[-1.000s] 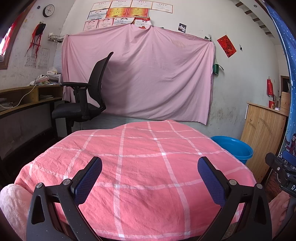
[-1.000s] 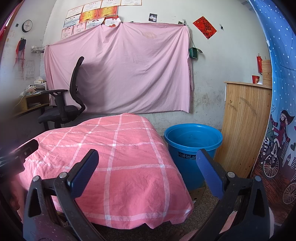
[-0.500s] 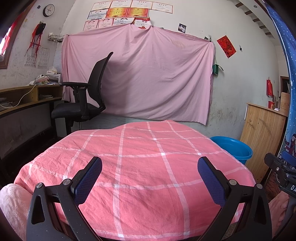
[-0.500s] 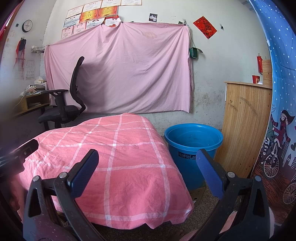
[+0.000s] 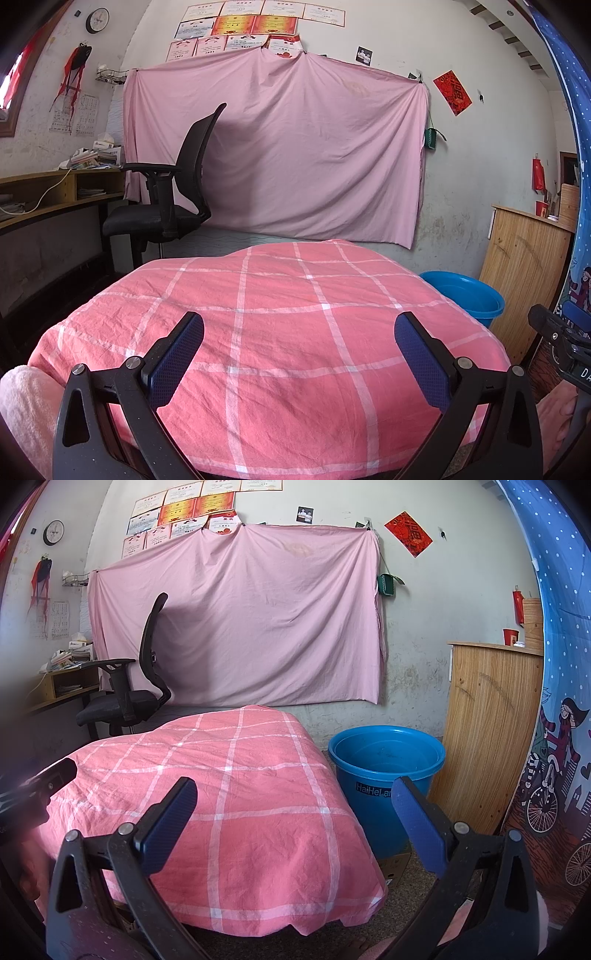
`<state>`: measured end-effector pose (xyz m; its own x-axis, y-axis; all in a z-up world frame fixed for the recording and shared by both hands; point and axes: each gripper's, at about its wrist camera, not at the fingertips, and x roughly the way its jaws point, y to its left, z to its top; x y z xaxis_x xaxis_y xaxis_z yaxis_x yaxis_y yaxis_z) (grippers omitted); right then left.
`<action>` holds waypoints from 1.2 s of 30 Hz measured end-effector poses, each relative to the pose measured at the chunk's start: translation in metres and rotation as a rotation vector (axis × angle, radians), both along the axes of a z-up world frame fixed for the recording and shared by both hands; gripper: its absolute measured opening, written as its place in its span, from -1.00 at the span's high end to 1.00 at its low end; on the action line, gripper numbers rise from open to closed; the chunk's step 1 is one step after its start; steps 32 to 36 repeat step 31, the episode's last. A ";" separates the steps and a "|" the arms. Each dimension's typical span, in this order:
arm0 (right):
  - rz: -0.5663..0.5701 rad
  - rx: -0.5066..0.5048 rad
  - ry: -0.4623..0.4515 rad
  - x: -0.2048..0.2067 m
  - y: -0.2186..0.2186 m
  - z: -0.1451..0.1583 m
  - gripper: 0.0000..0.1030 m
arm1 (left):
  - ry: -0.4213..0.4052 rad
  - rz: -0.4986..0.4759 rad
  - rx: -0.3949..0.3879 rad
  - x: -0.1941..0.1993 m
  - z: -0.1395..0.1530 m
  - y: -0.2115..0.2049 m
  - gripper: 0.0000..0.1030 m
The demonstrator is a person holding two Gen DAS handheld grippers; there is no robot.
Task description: Collect trash
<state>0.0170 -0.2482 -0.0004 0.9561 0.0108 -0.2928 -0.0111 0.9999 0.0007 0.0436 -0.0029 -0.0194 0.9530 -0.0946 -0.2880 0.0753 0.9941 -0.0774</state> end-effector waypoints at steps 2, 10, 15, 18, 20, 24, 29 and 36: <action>0.000 0.000 0.000 0.000 0.000 0.000 -1.00 | 0.001 -0.001 0.000 0.000 0.000 0.000 -0.97; 0.000 -0.001 0.001 0.000 0.000 0.000 -1.00 | -0.015 0.017 0.013 -0.003 0.000 -0.001 -0.97; 0.002 -0.001 0.002 0.000 0.000 0.000 -1.00 | -0.024 0.017 0.019 -0.004 0.000 -0.004 -0.97; 0.001 -0.002 0.002 0.000 0.001 0.000 -1.00 | -0.018 0.016 0.016 -0.004 -0.001 -0.005 -0.97; 0.003 -0.002 0.004 0.000 0.002 -0.001 -1.00 | -0.018 0.019 0.017 -0.004 -0.001 -0.006 -0.97; 0.003 -0.002 0.007 0.000 0.002 -0.002 -1.00 | -0.020 0.019 0.020 -0.004 -0.002 -0.006 -0.97; 0.004 -0.002 0.008 0.001 0.001 -0.003 -1.00 | -0.021 0.019 0.021 -0.004 -0.002 -0.006 -0.97; 0.004 -0.001 0.008 0.001 0.001 -0.003 -1.00 | -0.020 0.019 0.022 -0.003 -0.002 -0.007 -0.97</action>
